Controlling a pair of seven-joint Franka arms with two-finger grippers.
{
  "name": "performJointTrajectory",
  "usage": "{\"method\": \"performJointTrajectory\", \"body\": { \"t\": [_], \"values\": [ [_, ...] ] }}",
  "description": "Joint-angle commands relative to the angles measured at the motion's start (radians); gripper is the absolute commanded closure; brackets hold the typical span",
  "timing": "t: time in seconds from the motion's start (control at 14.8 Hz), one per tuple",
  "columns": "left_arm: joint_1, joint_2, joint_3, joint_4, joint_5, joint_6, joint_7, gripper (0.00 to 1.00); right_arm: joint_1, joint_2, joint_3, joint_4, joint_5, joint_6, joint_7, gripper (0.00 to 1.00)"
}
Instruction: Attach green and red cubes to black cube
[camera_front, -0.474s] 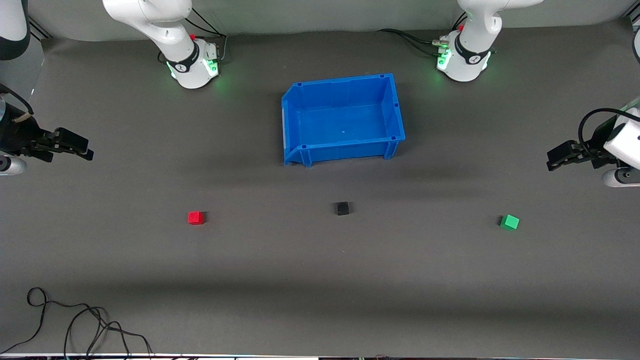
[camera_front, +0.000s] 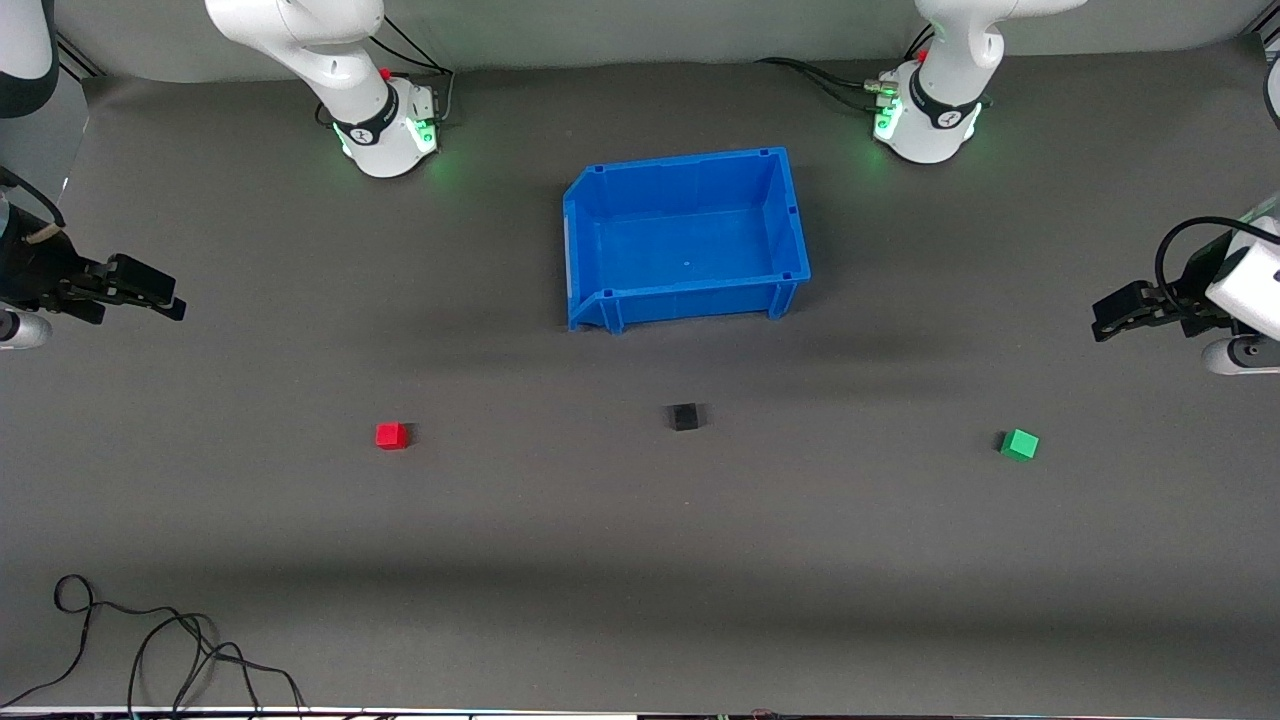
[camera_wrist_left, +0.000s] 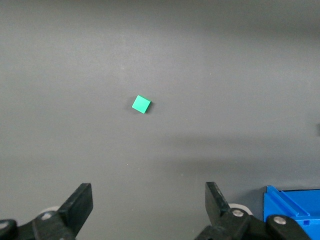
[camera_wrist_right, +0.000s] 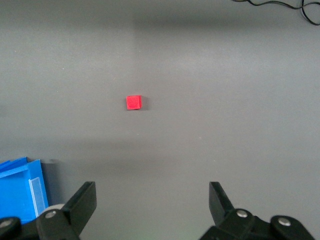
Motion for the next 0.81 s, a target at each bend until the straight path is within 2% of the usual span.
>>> {"method": "performJointTrajectory", "body": {
  "t": [0.0, 0.2, 0.47, 0.61, 0.74],
  "values": [
    [-0.001, 0.019, 0.004, -0.006, -0.006, 0.008, 0.013, 0.0, 0.016, -0.012, -0.018, 0.009, 0.019, -0.012, 0.058, 0.0],
    [-0.002, 0.013, 0.004, -0.13, 0.003, 0.171, -0.002, 0.0, 0.016, 0.002, -0.013, 0.03, 0.054, -0.011, 0.494, 0.0],
    [0.07, 0.102, 0.007, -0.166, 0.001, 0.23, -0.005, 0.0, 0.016, 0.031, -0.012, 0.044, 0.098, -0.011, 0.976, 0.0],
    [0.094, 0.164, 0.007, -0.181, 0.003, 0.313, -0.002, 0.0, 0.017, 0.046, -0.009, 0.048, 0.117, -0.011, 1.168, 0.0],
    [0.101, 0.244, 0.005, -0.188, 0.009, 0.414, 0.011, 0.0, 0.012, 0.084, -0.013, 0.047, 0.19, -0.003, 1.293, 0.0]
  ]
}}
